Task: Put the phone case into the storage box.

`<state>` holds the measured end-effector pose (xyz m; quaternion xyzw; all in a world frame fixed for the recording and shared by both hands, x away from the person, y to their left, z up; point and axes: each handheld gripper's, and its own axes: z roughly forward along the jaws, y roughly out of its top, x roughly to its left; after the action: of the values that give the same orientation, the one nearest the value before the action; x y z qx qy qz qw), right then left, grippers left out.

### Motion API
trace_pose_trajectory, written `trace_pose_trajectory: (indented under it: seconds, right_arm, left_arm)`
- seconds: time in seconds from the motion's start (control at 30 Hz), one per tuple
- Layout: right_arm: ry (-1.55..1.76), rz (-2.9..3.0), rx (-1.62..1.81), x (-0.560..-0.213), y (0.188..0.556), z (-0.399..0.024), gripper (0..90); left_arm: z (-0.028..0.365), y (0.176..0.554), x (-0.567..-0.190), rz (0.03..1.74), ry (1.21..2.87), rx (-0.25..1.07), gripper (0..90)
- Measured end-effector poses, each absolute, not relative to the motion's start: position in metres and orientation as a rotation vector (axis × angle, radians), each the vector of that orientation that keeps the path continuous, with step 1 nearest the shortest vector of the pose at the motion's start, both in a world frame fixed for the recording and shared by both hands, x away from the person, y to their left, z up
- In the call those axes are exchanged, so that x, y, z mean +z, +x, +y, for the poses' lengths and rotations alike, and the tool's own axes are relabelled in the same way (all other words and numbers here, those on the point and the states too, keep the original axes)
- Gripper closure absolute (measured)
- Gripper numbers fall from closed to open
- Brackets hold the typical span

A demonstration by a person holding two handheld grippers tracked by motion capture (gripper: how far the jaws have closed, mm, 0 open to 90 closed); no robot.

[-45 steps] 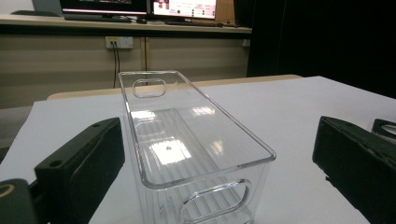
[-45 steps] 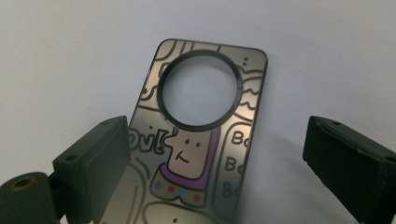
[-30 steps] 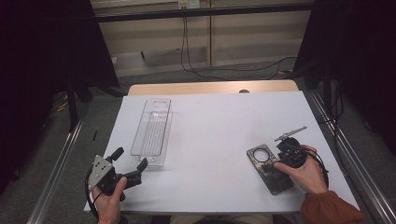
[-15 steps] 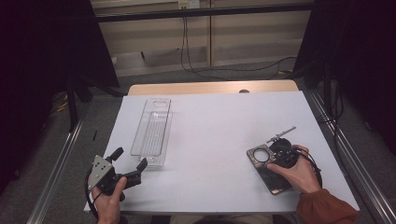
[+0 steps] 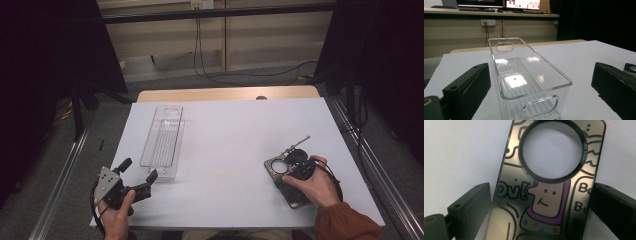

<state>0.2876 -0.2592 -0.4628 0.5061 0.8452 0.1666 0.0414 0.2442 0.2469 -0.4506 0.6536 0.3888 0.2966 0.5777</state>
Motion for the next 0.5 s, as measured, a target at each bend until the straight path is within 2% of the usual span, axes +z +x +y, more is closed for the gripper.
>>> trace_pose_trajectory:
  seconds: [0.5]
  right_arm:
    - [1.521,2.580,0.394,-0.4654,0.2868,-0.2483,3.3]
  left_arm:
    - [0.2468,0.2442,-0.4507,0.912,1.531,0.697,2.3]
